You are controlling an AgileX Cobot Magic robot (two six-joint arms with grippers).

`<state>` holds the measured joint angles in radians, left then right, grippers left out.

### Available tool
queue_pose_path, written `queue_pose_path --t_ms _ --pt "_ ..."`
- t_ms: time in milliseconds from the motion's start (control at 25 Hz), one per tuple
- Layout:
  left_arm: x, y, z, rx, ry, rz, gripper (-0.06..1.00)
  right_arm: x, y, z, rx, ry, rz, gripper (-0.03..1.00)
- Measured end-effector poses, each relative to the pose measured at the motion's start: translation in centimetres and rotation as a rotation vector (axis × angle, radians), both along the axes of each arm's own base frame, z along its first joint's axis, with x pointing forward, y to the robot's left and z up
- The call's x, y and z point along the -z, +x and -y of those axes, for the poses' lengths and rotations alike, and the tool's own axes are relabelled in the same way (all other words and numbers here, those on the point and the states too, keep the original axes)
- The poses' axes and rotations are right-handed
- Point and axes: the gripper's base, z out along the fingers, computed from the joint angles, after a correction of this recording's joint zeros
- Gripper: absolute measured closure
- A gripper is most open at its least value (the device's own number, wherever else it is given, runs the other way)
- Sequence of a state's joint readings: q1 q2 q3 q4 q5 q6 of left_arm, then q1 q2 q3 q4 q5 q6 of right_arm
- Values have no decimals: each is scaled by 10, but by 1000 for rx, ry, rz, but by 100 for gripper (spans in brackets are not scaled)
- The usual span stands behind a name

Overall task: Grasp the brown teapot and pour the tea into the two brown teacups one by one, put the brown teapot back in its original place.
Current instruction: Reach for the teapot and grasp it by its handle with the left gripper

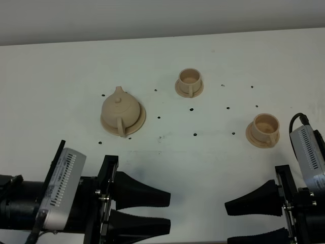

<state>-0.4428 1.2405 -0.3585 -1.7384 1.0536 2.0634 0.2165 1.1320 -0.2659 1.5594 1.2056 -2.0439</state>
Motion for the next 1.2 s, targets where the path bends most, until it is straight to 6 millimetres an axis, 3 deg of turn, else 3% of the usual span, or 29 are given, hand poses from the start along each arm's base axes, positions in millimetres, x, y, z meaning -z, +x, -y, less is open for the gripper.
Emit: queue_pose_path --t_ms 320,560,880,1200 --pt "-33 27 10 -79 -11 -101 54 -4 4 -1 61 44 -52 49" --pt "-59 47 16 -130 121 -173 54 -1 19 2 220 -33 -186 49" --pt "-87 71 12 -317 328 -227 54 -27 42 2 286 -157 -323 49" --pt "-92 90 -6 -581 549 -231 54 -54 62 13 423 -409 -412 50"
